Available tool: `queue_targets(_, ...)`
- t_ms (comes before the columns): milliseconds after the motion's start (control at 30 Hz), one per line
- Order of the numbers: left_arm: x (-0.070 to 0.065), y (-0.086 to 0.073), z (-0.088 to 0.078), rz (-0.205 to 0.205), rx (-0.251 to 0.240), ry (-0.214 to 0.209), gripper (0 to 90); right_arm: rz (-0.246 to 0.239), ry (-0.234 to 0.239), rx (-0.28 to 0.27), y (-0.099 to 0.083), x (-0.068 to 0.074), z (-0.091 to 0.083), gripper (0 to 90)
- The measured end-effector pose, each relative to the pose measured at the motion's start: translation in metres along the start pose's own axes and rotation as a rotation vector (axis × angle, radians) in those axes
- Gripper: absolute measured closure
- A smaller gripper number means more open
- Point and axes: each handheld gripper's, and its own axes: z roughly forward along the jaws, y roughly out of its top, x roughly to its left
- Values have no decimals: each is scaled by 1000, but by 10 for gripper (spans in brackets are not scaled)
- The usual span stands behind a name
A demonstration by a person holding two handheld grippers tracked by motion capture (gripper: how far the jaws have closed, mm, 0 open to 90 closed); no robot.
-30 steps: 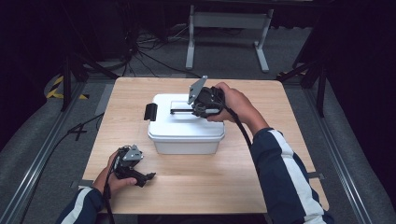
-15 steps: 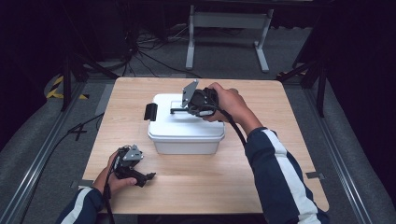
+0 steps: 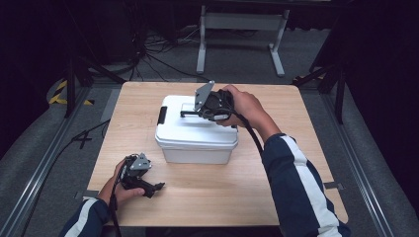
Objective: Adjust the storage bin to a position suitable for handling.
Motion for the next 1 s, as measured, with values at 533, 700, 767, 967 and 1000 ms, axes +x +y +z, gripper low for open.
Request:
queue_targets(533, 0, 0, 0, 0, 0, 0, 2, -5, -36, 0, -9, -3, -24, 851)
queue_targets(700, 0, 0, 0, 0, 0, -1, 2, -16, -46, -22, -13, -5, -29, 851)
queue_targets(767, 0, 0, 0, 0, 0, 0, 2, -15, -44, -16, -14, -5, -30, 851)
queue_targets(967, 0, 0, 0, 1, 0, 0, 2, -9, -50, -24, -21, -5, -38, 851)
queue_targets(1000, 0, 0, 0, 0, 0, 0, 2, -7, -56, -23, -22, -5, -39, 850)
